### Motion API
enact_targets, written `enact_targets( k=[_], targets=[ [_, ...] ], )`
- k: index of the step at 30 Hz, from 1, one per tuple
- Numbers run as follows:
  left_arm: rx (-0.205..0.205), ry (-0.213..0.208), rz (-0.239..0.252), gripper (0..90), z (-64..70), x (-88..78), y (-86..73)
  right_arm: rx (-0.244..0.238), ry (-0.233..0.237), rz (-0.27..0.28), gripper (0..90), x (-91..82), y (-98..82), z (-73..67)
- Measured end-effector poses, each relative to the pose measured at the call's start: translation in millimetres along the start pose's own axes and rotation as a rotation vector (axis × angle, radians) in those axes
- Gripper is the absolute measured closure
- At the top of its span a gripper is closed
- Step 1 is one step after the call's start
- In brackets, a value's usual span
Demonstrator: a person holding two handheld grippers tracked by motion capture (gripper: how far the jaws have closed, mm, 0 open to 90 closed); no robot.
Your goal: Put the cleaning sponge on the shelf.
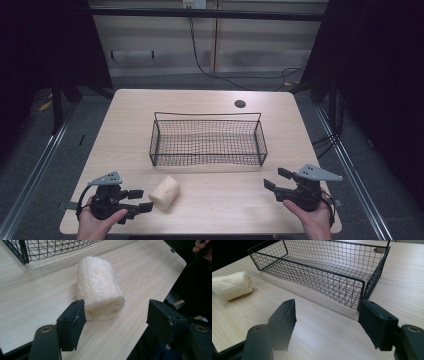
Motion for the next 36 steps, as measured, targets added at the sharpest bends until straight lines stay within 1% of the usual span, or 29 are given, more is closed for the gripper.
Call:
enact_targets(
  k=[2, 3, 5, 7, 8, 9, 11, 12, 13, 14, 15, 16, 17, 18, 19, 20, 21, 22, 23, 24, 25, 27, 28, 29, 30, 31, 33, 35, 36],
  targets=[
    [-0.001, 0.0, -0.007, 29.4, -0.4, -0.3, 0.7, 0.01, -0.001, -0.011, 25.4, 1.1, -1.3, 0.6],
    [-0.001, 0.0, -0.007, 29.7, -0.4, -0.3, 0.7, 0.017, 0.004, -0.026, 25.3, 1.8, -1.8, 1.0],
    [0.004, 0.002, -0.013, 34.4, 0.0, -0.3, 1.2, 0.014, -0.005, -0.034, 23.5, 2.3, -2.0, 1.7],
    [0.003, 0.011, -0.015, 33.4, 1.3, -0.4, 2.1, 0.023, 0.005, -0.045, 24.6, 1.8, -2.3, 2.2],
    [0.009, 0.009, -0.021, 33.4, 2.3, -1.4, 4.1, 0.026, 0.006, -0.049, 24.5, 1.5, -2.8, 2.1],
    [0.008, 0.017, -0.023, 33.3, 2.9, -1.9, 5.8, 0.025, 0.015, -0.055, 23.8, 1.7, -3.4, 2.0],
    [-0.001, 0.02, -0.03, 33.6, 3.2, -2.8, 7.4, 0.026, 0.038, -0.075, 21.8, 2.0, -5.1, 1.7],
    [-0.032, 0.01, -0.038, 34.2, 3.0, -4.1, 10.8, 0.022, 0.047, -0.095, 21.5, 2.9, -6.3, 1.4],
    [-0.032, 0.006, -0.046, 34.6, 3.0, -4.3, 12.6, 0.014, 0.055, -0.124, 21.0, 3.7, -7.7, 1.3],
    [-0.032, 0.006, -0.046, 35.5, 3.0, -4.3, 12.6, 0.014, 0.055, -0.124, 21.0, 3.7, -7.7, 1.3],
    [-0.048, 0.016, -0.059, 35.6, 5.1, -4.3, 16.3, 0.022, 0.062, -0.138, 20.6, 4.6, -9.0, 1.4],
    [-0.048, 0.016, -0.076, 35.6, 5.9, -4.6, 18.5, 0.026, 0.059, -0.134, 20.6, 4.8, -9.0, 1.8],
    [-0.048, 0.016, -0.076, 35.3, 5.9, -4.6, 18.5, 0.029, 0.059, -0.135, 20.6, 4.9, -9.0, 1.9],
    [-0.034, 0.012, -0.088, 34.2, 8.6, -6.0, 24.0, 0.033, 0.063, -0.14, 22.6, 4.9, -9.0, 1.8],
    [-0.033, 0.019, -0.094, 33.3, 10.4, -6.3, 26.9, 0.034, 0.069, -0.148, 23.7, 4.6, -8.9, 1.5],
    [-0.021, 0.023, -0.106, 31.8, 12.0, -7.3, 30.0, 0.035, 0.075, -0.153, 23.8, 4.6, -8.8, 1.1],
    [-0.006, 0.016, -0.117, 28.3, 13.6, -7.4, 32.6, 0.033, 0.073, -0.156, 23.8, 5.0, -8.8, 0.7],
    [-0.005, 0.009, -0.141, 25.9, 14.4, -7.6, 35.1, 0.034, 0.072, -0.161, 23.8, 5.2, -8.7, 0.1],
    [-0.005, 0.009, -0.141, 26.6, 14.4, -7.6, 35.1, 0.038, 0.071, -0.166, 24.0, 5.2, -8.7, -0.2],
    [0.001, 0.026, -0.152, 27.2, 16.8, -6.0, 39.2, 0.04, 0.071, -0.168, 24.1, 5.3, -8.6, -0.4],
    [-0.003, 0.017, -0.167, 27.5, 18.0, -4.5, 40.8, 0.039, 0.068, -0.172, 24.1, 5.4, -8.5, -0.7],
    [0.001, 0.023, -0.195, 32.0, 20.2, -1.3, 43.6, 0.04, 0.078, -0.177, 24.1, 5.6, -8.3, -1.7],
    [0.003, 0.025, -0.21, 32.7, 21.1, 0.3, 45.1, 0.04, 0.073, -0.19, 24.5, 5.6, -8.7, -2.2],
    [0.011, 0.038, -0.215, 32.0, 22.1, 1.5, 46.9, 0.033, 0.072, -0.209, 24.5, 6.4, -9.3, -2.8],
    [0.011, 0.038, -0.215, 32.1, 22.1, 1.5, 46.9, 0.03, 0.083, -0.228, 24.6, 7.3, -9.8, -3.8],
    [0.005, 0.054, -0.224, 32.4, 23.3, 3.4, 50.3, 0.028, 0.087, -0.237, 24.6, 8.0, -9.9, -4.6],
    [-0.004, 0.061, -0.236, 32.8, 23.0, 5.5, 53.4, 0.013, 0.088, -0.248, 25.2, 8.5, -9.8, -5.9],
    [-0.02, 0.066, -0.26, 33.4, 21.3, 7.4, 56.4, 0.012, 0.092, -0.249, 25.1, 8.5, -9.6, -6.5],
    [-0.021, 0.07, -0.274, 33.4, 20.1, 7.7, 58.1, 0.013, 0.091, -0.251, 25.1, 8.5, -9.6, -6.5]
  ],
)
Point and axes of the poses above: each handheld gripper's, and its own axes: x roughly forward along the jaws, y roughly out of its top, z roughly to its right, the point moved 2 cm from there along x, roughly forward along the jaws, and after that the axes turned 13 degrees about -y, right-handed, at the moved point
